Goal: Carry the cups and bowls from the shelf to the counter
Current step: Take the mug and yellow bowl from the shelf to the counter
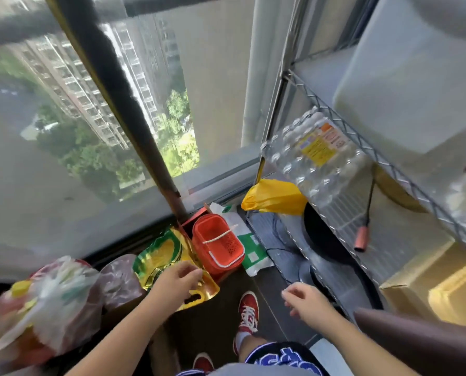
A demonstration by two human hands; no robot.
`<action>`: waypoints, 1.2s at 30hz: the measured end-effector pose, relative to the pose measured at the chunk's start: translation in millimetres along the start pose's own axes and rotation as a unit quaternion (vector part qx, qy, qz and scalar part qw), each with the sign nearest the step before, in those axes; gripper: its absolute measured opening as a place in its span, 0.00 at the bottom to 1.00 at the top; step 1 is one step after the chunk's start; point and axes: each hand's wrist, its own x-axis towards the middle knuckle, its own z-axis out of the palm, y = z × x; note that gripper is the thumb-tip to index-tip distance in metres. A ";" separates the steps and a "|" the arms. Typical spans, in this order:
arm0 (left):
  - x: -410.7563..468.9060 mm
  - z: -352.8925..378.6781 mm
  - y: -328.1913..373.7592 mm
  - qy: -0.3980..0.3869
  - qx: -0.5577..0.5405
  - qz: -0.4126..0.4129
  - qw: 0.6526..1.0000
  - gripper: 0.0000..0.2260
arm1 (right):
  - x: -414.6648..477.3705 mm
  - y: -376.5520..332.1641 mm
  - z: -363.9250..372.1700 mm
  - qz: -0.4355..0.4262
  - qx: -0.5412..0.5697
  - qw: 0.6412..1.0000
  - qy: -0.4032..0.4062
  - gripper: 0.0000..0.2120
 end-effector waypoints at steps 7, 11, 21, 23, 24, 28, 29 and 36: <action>25.6 2.7 171.6 0.013 -0.065 0.172 0.983 0.03 | -1.7 -156.2 -88.5 -0.226 0.053 0.971 0.054 0.11; 20.2 -10.1 257.5 0.035 -0.083 0.271 0.958 0.04 | -24.2 -225.5 -130.5 -0.310 0.094 0.940 0.102 0.11; -26.1 -49.3 420.6 -0.012 -0.119 0.516 0.848 0.04 | -122.1 -338.7 -200.9 -0.514 0.080 0.825 0.219 0.10; -35.9 -56.8 442.2 -0.016 -0.103 0.549 0.829 0.04 | -144.8 -353.7 -211.4 -0.542 0.067 0.801 0.245 0.10; -42.2 -61.8 454.1 -0.020 -0.098 0.567 0.818 0.06 | -157.5 -361.6 -217.2 -0.556 0.056 0.788 0.259 0.10; -74.4 -84.4 504.4 -0.031 -0.079 0.633 0.770 0.08 | -214.0 -395.1 -238.6 -0.595 -0.007 0.740 0.314 0.10; -83.6 -90.8 518.5 -0.037 -0.078 0.645 0.759 0.07 | -229.4 -404.8 -244.9 -0.601 -0.022 0.726 0.334 0.09; -152.7 -123.6 615.5 0.025 -0.040 0.743 0.668 0.04 | -324.0 -461.5 -286.3 -0.590 -0.058 0.624 0.510 0.08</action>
